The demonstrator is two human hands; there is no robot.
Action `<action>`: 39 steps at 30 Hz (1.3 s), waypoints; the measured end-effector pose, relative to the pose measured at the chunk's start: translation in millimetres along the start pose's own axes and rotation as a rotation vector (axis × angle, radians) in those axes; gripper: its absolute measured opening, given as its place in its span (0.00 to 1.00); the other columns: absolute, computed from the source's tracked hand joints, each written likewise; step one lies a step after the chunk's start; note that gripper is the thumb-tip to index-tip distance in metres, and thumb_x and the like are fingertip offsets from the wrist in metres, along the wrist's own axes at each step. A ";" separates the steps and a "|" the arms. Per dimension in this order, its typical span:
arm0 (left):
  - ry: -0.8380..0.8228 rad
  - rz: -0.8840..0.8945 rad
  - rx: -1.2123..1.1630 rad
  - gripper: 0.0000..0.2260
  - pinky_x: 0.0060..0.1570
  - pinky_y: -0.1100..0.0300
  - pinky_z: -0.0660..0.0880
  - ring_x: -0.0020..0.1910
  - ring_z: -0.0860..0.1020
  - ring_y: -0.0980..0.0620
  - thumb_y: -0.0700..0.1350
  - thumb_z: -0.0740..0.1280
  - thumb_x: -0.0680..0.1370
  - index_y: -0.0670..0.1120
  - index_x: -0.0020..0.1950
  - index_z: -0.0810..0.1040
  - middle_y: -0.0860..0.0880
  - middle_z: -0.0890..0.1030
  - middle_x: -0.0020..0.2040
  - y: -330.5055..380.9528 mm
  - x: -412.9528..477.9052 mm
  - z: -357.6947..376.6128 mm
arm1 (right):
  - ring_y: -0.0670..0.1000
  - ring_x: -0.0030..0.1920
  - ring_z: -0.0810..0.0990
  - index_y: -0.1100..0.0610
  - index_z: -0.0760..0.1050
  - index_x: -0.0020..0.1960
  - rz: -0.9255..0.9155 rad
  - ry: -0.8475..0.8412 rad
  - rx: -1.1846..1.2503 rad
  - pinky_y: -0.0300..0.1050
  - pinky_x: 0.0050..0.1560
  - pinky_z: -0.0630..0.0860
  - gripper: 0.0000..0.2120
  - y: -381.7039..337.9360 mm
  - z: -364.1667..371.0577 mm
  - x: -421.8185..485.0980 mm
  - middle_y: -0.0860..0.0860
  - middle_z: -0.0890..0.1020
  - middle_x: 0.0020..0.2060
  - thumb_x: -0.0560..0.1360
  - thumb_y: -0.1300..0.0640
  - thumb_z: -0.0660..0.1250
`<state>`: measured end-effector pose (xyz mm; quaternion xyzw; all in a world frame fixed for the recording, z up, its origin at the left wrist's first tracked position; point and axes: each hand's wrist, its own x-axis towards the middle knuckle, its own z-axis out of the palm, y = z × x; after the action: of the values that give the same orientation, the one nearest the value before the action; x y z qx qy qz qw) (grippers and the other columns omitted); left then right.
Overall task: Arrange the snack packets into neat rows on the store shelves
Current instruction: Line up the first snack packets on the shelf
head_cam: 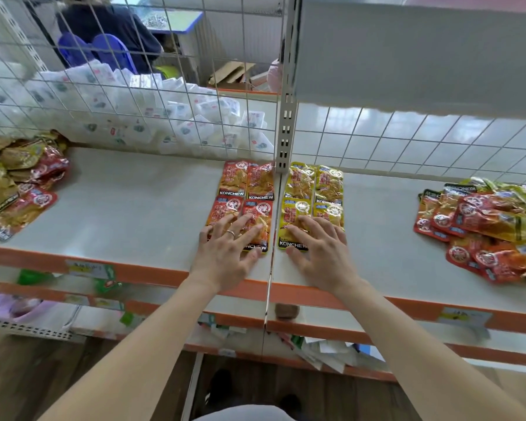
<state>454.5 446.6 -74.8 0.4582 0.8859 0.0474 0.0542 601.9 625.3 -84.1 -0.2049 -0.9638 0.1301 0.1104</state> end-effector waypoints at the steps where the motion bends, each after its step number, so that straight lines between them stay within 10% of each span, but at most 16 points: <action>1: -0.001 0.000 0.003 0.29 0.73 0.44 0.54 0.79 0.51 0.51 0.65 0.46 0.78 0.62 0.79 0.58 0.57 0.56 0.81 -0.6 0.3 0.5 | 0.54 0.73 0.64 0.44 0.74 0.69 -0.005 0.002 -0.005 0.57 0.72 0.59 0.24 0.3 -0.8 0.3 0.47 0.71 0.72 0.77 0.37 0.57; 17: -0.025 0.004 -0.025 0.35 0.76 0.45 0.49 0.80 0.47 0.51 0.67 0.36 0.73 0.62 0.80 0.53 0.59 0.50 0.82 0.3 1.8 -0.7 | 0.50 0.81 0.45 0.47 0.57 0.80 0.203 -0.122 0.088 0.53 0.78 0.46 0.27 20.8 -15.8 -18.3 0.46 0.51 0.81 0.83 0.44 0.56; 28: -0.048 0.004 -0.040 0.34 0.79 0.48 0.38 0.81 0.39 0.53 0.66 0.34 0.73 0.64 0.80 0.45 0.59 0.43 0.82 0.0 2.7 1.9 | 0.56 0.73 0.54 0.51 0.67 0.75 0.175 -0.060 0.126 0.56 0.72 0.62 0.26 15.8 -18.3 -22.8 0.52 0.62 0.77 0.78 0.59 0.62; 34: -0.008 0.015 -0.020 0.34 0.78 0.47 0.41 0.81 0.43 0.51 0.67 0.37 0.74 0.63 0.80 0.47 0.58 0.46 0.82 2.1 1.5 2.3 | 0.55 0.76 0.53 0.46 0.63 0.77 0.015 -0.049 -0.081 0.56 0.70 0.61 0.27 12.2 -15.8 -22.2 0.49 0.59 0.79 0.79 0.45 0.59; 39: -0.024 -0.007 0.000 0.34 0.77 0.41 0.44 0.81 0.42 0.48 0.68 0.38 0.73 0.65 0.80 0.49 0.58 0.45 0.82 3.0 1.3 0.1 | 0.51 0.79 0.34 0.38 0.50 0.79 -0.044 -0.251 -0.119 0.56 0.75 0.39 0.32 12.7 -11.4 -17.1 0.40 0.45 0.80 0.76 0.35 0.37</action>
<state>456.2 449.3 -74.5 0.4556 0.8868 0.0415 0.0651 624.8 631.6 -79.8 -0.1719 -0.9803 0.0946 -0.0205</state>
